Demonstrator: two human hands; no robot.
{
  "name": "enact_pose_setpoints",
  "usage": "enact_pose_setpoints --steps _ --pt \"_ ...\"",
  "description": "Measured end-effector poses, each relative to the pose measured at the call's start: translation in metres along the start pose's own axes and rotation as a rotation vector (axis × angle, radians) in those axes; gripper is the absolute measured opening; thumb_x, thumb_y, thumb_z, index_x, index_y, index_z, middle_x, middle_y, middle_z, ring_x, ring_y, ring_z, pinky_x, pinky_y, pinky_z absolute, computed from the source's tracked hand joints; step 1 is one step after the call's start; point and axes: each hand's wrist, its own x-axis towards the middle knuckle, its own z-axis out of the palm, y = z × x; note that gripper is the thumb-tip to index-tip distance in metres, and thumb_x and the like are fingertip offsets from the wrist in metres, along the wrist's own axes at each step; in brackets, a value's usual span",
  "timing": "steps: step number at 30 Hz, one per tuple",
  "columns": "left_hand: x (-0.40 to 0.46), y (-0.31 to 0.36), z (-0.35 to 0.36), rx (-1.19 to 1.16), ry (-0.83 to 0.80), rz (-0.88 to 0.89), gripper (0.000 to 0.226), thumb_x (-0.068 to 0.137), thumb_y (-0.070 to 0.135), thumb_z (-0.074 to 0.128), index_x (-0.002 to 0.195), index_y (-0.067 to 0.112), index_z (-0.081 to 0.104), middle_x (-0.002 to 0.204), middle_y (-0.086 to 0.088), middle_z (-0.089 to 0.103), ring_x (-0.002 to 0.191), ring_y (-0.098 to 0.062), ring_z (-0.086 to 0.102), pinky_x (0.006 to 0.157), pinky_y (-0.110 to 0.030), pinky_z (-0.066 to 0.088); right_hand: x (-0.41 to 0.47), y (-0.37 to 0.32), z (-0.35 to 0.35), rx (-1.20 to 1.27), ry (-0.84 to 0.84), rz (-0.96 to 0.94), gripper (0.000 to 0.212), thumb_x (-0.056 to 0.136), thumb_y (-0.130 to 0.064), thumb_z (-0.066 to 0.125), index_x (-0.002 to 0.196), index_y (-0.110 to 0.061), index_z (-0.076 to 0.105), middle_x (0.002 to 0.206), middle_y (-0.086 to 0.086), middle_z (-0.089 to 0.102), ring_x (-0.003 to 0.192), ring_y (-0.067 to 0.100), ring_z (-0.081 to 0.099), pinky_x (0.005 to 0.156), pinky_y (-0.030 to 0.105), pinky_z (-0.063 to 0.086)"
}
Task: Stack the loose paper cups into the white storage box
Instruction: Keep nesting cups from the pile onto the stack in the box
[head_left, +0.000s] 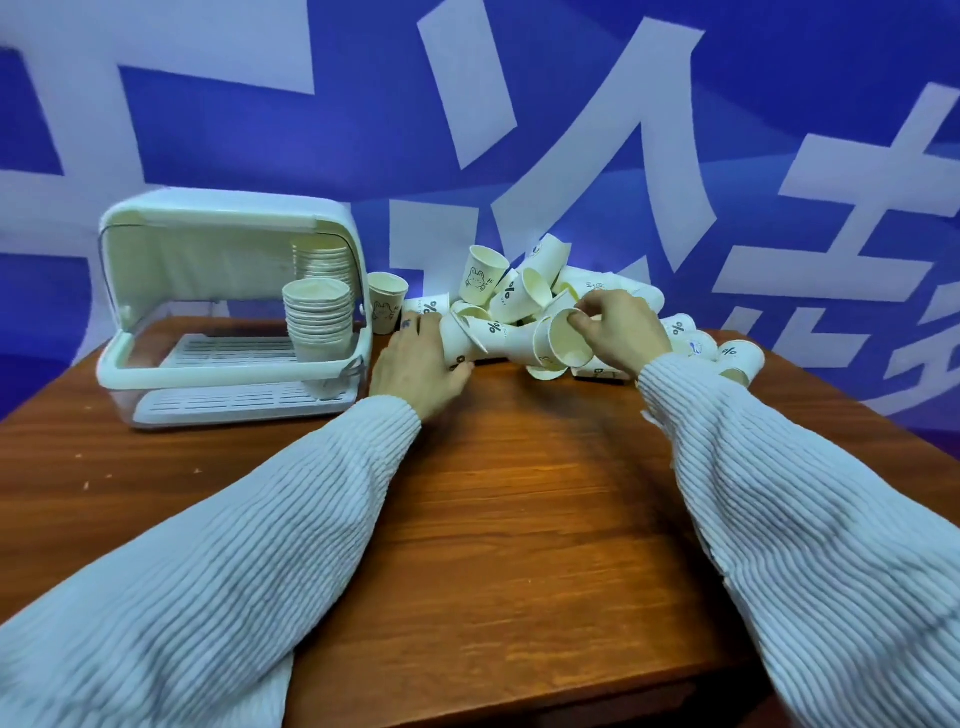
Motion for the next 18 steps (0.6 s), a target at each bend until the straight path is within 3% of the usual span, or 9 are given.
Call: enact_pose_setpoints --steps 6,10,15,18 --pt "-0.005 -0.015 -0.026 -0.134 0.078 0.023 0.068 0.086 0.042 0.070 0.141 0.012 0.044 0.137 -0.011 0.051 0.125 -0.031 0.052 0.100 -0.044 0.043 0.011 -0.015 0.003 0.135 0.036 0.062 0.026 0.094 -0.040 0.056 0.075 -0.027 0.067 0.078 -0.004 0.069 0.087 0.026 0.066 0.075 0.038 0.049" --pt "-0.008 -0.021 -0.045 -0.236 0.183 0.035 0.066 0.084 0.041 0.073 0.137 0.012 0.047 0.132 -0.008 0.055 0.119 -0.027 0.055 0.096 -0.038 0.044 0.010 -0.034 0.011 0.242 0.183 0.082 0.035 0.093 -0.044 0.055 0.065 -0.022 0.059 0.065 -0.004 0.060 0.075 0.027 0.058 0.067 0.037 0.044" --pt "-0.015 -0.041 -0.074 -0.393 0.392 -0.048 0.069 0.084 0.041 0.075 0.140 0.018 0.043 0.133 -0.003 0.057 0.119 -0.022 0.055 0.094 -0.034 0.044 0.012 -0.084 0.024 0.500 0.236 0.008 0.030 0.092 -0.041 0.056 0.081 -0.018 0.071 0.064 -0.002 0.070 0.072 0.019 0.070 0.075 0.041 0.057" --pt "-0.018 -0.061 -0.090 -0.466 0.516 -0.106 0.078 0.084 0.043 0.073 0.147 0.023 0.032 0.138 -0.004 0.055 0.124 -0.022 0.054 0.101 -0.037 0.046 0.020 -0.129 0.035 0.638 0.187 -0.055 0.010 0.089 -0.041 0.059 0.095 -0.032 0.059 0.064 -0.005 0.073 0.068 0.015 0.073 0.078 0.048 0.060"
